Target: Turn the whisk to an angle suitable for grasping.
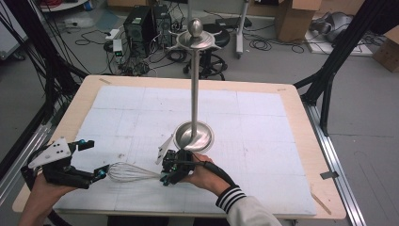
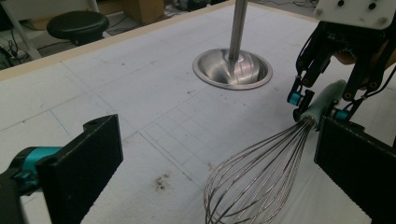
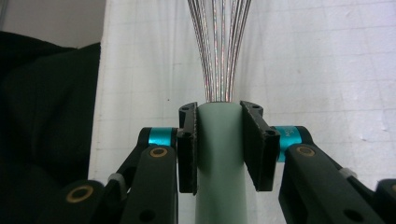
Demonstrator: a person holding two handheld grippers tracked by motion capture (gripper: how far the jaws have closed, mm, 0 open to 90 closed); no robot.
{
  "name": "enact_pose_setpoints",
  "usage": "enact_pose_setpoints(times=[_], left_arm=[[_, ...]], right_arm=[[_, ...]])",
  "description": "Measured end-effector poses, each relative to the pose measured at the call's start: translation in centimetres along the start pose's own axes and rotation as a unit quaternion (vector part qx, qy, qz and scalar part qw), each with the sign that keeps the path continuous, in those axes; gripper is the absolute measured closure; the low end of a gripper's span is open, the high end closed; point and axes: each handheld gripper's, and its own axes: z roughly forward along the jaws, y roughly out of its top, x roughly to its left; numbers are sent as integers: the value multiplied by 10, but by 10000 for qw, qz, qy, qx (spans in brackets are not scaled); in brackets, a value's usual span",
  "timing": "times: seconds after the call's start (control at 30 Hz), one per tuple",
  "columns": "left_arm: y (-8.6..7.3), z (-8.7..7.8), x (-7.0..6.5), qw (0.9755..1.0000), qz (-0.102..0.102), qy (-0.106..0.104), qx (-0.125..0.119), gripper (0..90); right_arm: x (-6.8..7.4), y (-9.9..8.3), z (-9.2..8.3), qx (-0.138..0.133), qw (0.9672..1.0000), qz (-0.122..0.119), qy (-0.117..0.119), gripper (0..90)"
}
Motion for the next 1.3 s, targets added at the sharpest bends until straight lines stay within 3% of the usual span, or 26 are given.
enact_pose_setpoints(times=[0.17, 0.2, 0.23, 0.27, 0.37, 0.4, 0.47, 0.5, 0.57, 0.6, 0.63, 0.77, 0.83, 0.9, 0.93, 1.1, 1.2, 1.27, 1.3], left_arm=[[0, 0, -1, 10000, -14, 10, -2, 17], [0, 0, 0, 10000, -6, 11, 6, 17], [0, 0, -1, 10000, -10, 15, 6, 17], [0, 0, -1, 10000, -8, 14, 7, 17], [0, 1, -1, 10000, -11, 6, 8, 17], [0, 1, -1, 10000, -9, 3, 11, 17], [0, 1, -1, 10000, -3, 2, 20, 17], [0, 1, -1, 10000, -2, 2, 19, 17], [0, 1, -1, 10000, 5, 1, 17, 17], [0, 1, -1, 10000, 5, 1, 17, 17], [0, 1, -1, 10000, 9, 4, 19, 17], [0, 0, -1, 10000, -1, 21, 8, 17], [0, -1, -1, 10000, 4, 18, 8, 17], [0, -1, -1, 10000, 1, 28, 6, 17], [0, -1, -1, 10000, -3, 34, 5, 17], [-1, -1, 0, 10000, -19, 61, 19, 17], [-2, -2, 1, 10000, -35, 80, 39, 17], [-2, -3, 1, 9999, -41, 98, 38, 17], [-2, -3, 1, 9999, -34, 101, 42, 17]], right_arm=[[2, 3, 6, 108, 9999, -36, -75, 689], [5, 3, 6, 238, 9995, 183, -49, 689], [2, 4, 9, 134, 9999, -60, -70, 688], [3, 4, 10, 178, 9998, 49, -62, 688], [2, 7, 13, 107, 9999, -65, -69, 687], [4, 8, 12, 190, 9998, 45, -93, 687], [2, 9, 15, 153, 9998, -94, -87, 686], [5, 9, 15, 274, 9995, 87, -99, 686], [2, 10, 18, 218, 9996, -116, -105, 681], [4, 9, 18, 256, 9996, 15, -83, 677], [3, 10, 19, 256, 9996, -35, -88, 674], [3, 10, 18, 158, 9996, -144, -158, 603], [4, 9, 15, 199, 9997, -13, -109, 582], [4, 7, 10, 95, 9999, -1, -76, 557], [2, 7, 6, -59, 9999, -126, -102, 532], [4, 1, -12, -466, 9989, -34, 87, 401], [6, -2, -23, -699, 9975, -25, 122, 278], [6, -4, -30, -957, 9952, -16, 218, 151], [6, -5, -34, -1085, 9937, 20, 283, 139]])
